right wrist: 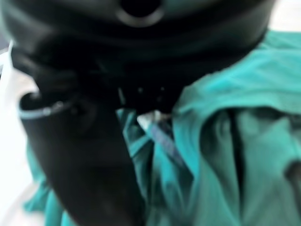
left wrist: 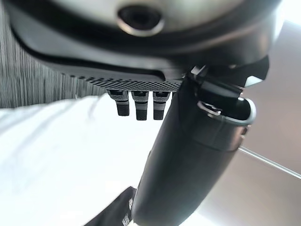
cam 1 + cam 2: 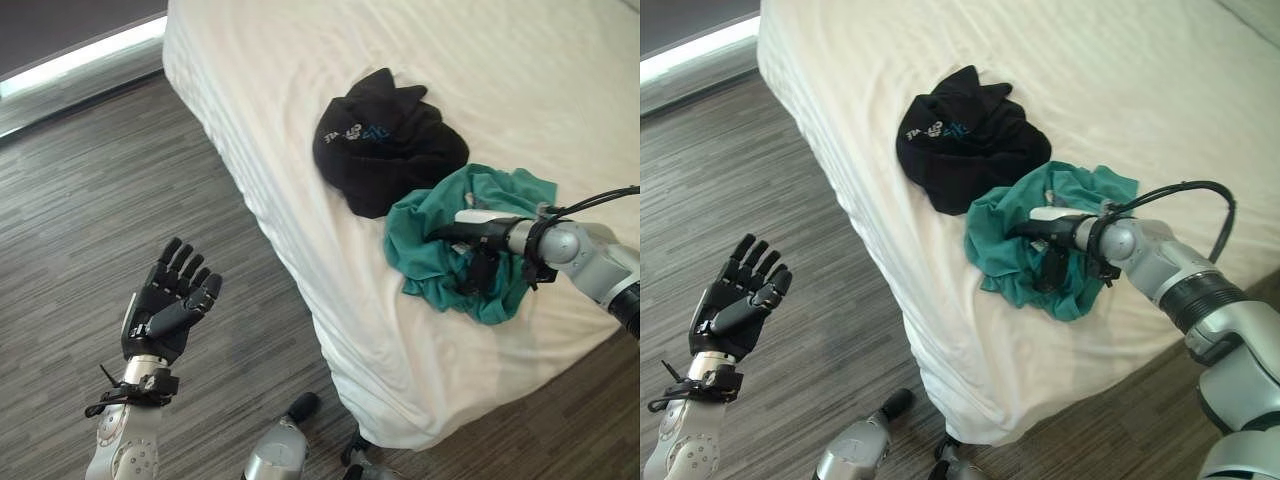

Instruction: Pick up bed clothes into laundry basket.

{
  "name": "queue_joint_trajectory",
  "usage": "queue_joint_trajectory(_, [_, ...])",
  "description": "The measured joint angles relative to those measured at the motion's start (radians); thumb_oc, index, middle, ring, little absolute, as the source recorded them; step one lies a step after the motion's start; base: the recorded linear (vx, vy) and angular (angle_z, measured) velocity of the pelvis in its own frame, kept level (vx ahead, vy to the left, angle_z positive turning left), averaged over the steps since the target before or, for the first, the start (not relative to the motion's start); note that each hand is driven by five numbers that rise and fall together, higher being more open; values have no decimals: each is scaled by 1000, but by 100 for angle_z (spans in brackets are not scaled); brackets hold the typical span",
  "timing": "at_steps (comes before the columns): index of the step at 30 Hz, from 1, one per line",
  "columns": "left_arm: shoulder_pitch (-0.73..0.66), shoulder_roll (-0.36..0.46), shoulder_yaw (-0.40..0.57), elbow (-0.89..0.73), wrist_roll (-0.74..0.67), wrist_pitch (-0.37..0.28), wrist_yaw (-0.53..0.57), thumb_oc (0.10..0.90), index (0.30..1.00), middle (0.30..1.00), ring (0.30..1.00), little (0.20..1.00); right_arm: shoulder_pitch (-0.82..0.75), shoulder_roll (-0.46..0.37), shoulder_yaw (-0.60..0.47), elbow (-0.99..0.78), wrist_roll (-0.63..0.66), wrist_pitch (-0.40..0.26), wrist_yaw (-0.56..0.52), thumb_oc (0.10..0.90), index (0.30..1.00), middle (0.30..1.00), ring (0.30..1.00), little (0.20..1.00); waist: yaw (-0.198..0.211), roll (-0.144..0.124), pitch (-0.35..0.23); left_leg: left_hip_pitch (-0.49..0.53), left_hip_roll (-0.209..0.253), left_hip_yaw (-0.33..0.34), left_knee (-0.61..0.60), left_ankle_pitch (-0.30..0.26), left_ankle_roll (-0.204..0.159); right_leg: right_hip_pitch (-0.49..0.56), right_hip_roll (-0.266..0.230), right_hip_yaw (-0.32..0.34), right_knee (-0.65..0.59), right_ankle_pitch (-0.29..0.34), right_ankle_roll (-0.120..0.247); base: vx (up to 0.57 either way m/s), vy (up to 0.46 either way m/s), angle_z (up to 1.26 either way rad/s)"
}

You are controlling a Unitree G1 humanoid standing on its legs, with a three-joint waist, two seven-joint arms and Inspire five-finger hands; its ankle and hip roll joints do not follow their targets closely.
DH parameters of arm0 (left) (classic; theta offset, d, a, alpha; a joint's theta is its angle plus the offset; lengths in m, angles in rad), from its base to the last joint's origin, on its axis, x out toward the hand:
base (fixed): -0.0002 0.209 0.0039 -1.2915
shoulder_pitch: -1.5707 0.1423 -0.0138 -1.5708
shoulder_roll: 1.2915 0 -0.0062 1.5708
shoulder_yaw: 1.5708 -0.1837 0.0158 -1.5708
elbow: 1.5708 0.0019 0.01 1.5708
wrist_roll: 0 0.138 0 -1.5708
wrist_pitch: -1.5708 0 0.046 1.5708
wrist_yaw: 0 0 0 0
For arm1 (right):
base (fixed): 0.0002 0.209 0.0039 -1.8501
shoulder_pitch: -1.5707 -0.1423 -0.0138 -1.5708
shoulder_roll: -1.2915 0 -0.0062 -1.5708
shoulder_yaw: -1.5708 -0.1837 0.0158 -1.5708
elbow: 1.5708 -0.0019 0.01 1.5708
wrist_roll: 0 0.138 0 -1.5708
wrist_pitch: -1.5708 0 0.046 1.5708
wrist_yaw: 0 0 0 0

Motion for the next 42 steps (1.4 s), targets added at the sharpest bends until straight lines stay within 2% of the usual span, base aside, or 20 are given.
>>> queue_joint_trajectory(3, [-21, 46, -4, -2, 1, 0, 0, 800, 900, 900, 900, 900, 71, 15, -184, -4, -71, -4, -62, 800, 900, 900, 900, 900, 15, 4, 11, -66, -6, 0, 16, 1, 1, -58, -2, -3, 0, 8, -4, -47, -2, 3])
queue_joint_trajectory(9, [-113, 37, -38, -2, 5, -2, 24, 800, 900, 900, 900, 900, 108, 144, -300, -2, -170, 2, -160, 800, 900, 900, 900, 900, -11, 11, 22, -78, -5, 52, 19, 2, 0, -85, -2, 43, 0, 22, -9, -11, 36, -20])
queue_joint_trajectory(11, [-135, 26, -58, -2, 10, -2, 30, 800, 900, 900, 900, 900, 188, 156, -372, -77, -181, 1, -183, 400, 300, 300, 300, 300, -30, 15, 23, -73, -6, 68, 18, 2, 1, -86, -4, 54, 0, 25, -6, 39, 44, -24])
queue_joint_trajectory(15, [-159, 21, -60, -8, 15, -1, 37, 800, 900, 900, 900, 900, 461, 143, -534, -230, -169, -85, -236, 400, 300, 300, 300, 300, -79, 16, 22, -55, -10, 90, 18, 2, 1, -72, -9, 67, 0, 25, -5, 33, 24, -4])
queue_joint_trajectory(17, [-170, 10, -61, -9, 41, -2, 41, 800, 900, 900, 900, 900, 518, 162, -603, -222, -164, -101, -246, 400, 300, 300, 300, 300, -94, 32, 20, -39, -14, 87, 18, 2, 1, -50, -13, 62, 0, 23, -3, 28, 8, 6])
queue_joint_trajectory(22, [-229, 8, -53, 9, 64, -16, 54, 800, 900, 900, 900, 900, 680, 213, -783, -148, -140, -119, -258, 400, 300, 300, 300, 300, -111, 34, 15, 0, -21, 89, 13, 2, 1, -8, -22, 55, 0, 16, 6, 33, 18, 14])
queue_joint_trajectory(25, [-248, 30, -46, 45, 103, -24, 100, 800, 900, 900, 900, 900, 724, 251, -815, -93, -134, -115, -258, 400, 300, 300, 300, 300, -130, 23, 7, 29, -28, 92, 7, 2, 1, 21, -31, 76, 0, 8, 16, 31, -4, 4])
queue_joint_trajectory(28, [-253, 70, -13, 47, 157, -25, 163, 800, 900, 900, 900, 900, 821, 280, -838, -94, -133, -107, -255, 400, 300, 300, 300, 300, -183, 3, -14, 69, -32, 110, -8, 3, 3, 53, -39, 105, 0, 3, 23, 8, 30, -7])
queue_joint_trajectory(31, [-315, 175, -16, 100, 198, -25, 178, 800, 900, 900, 900, 900, 863, 298, -839, -53, -88, -67, -242, 400, 300, 300, 300, 300, -246, 0, -16, 83, -61, 165, 51, 2, 2, 85, -62, 115, 0, -6, 32, -39, 142, 0])
queue_joint_trajectory(32, [-315, 175, -16, 100, 198, -25, 178, 800, 900, 900, 900, 900, 863, 298, -839, -53, -88, -67, -242, 400, 300, 300, 300, 300, -246, 0, -16, 83, -61, 165, 51, 2, 2, 85, -62, 115, 0, -6, 32, -8, 136, -38])
queue_joint_trajectory(33, [-364, 216, -8, 158, 198, -25, 187, 800, 900, 900, 900, 900, 847, 321, -821, 0, -45, -32, -233, 400, 300, 300, 300, 300, -258, 0, -11, 67, -84, 235, 135, 0, 1, 87, -78, 195, 31, -13, 29, 5, 117, -64])
queue_joint_trajectory(34, [-373, 218, 6, 161, 198, -25, 196, 800, 900, 900, 900, 900, 843, 321, -802, 16, -30, -24, -230, 400, 300, 300, 300, 300, -263, -3, -9, 61, -98, 238, 178, -6, -4, 86, -87, 243, 33, -20, 22, 53, 189, -98])
queue_joint_trajectory(35, [-398, 219, 26, 173, 197, -30, 200, 800, 900, 900, 900, 900, 844, 326, -770, 46, -17, -2, -228, 400, 300, 300, 300, 300, -272, -27, 8, -9, -126, 242, 355, -60, -7, 101, -113, 304, 40, -29, 1, 64, 251, -90])
queue_joint_trajectory(36, [-411, 251, 26, 190, 197, -38, 197, 800, 900, 900, 900, 900, 862, 339, -766, 42, -17, 21, -222, 400, 300, 300, 300, 300, -266, -16, 4, -36, -95, 252, 426, -120, 25, 108, -103, 335, 39, -28, -2, 124, 321, -97])
queue_joint_trajectory(37, [-413, 278, 27, 195, 197, -43, 198, 800, 900, 900, 900, 900, 894, 344, -766, 36, -15, 25, -213, 400, 300, 300, 300, 300, -268, -16, 0, -28, -19, 246, 419, -131, 10, 97, -84, 348, 41, -34, -4, 142, 315, -91])
queue_joint_trajectory(38, [-442, 373, 29, 229, 198, -64, 205, 800, 900, 900, 900, 900, 978, 352, -787, -14, -10, 41, -198, 400, 300, 300, 300, 300, -305, 22, -9, -23, 169, 249, 362, -132, -55, 101, -44, 364, 50, -40, 6, 183, 324, -74])
queue_joint_trajectory(39, [-449, 428, 31, 240, 199, -64, 208, 800, 900, 900, 900, 900, 1014, 357, -796, -30, -7, 48, -194, 400, 300, 300, 300, 300, -324, 26, -11, -18, 241, 265, 305, -120, -75, 90, -31, 373, 61, -43, 7, 120, 201, -61])
queue_joint_trajectory(40, [-480, 451, 36, 260, 199, -72, 214, 800, 900, 900, 900, 900, 1064, 351, -817, -31, -4, 51, -186, 400, 300, 300, 300, 300, -343, 22, -7, -5, 302, 270, 265, -105, -95, 78, -40, 386, 71, -47, 17, 201, 469, -49])
queue_joint_trajectory(41, [-540, 445, 30, 297, 199, -84, 222, 800, 900, 900, 900, 900, 1127, 340, -858, -11, -5, 75, -186, 400, 300, 300, 300, 300, -377, 34, -10, 15, 319, 284, 213, -61, -90, 72, -71, 393, 80, -57, 30, 147, 333, -40])
queue_joint_trajectory(42, [-590, 448, -6, 327, 200, -88, 226, 800, 900, 900, 900, 900, 1178, 324, -886, -7, -4, 82, -189, 400, 300, 300, 300, 300, -402, 49, -14, 31, 327, 268, 196, -47, -111, 68, -86, 423, 88, -59, 75, 188, 458, -36])
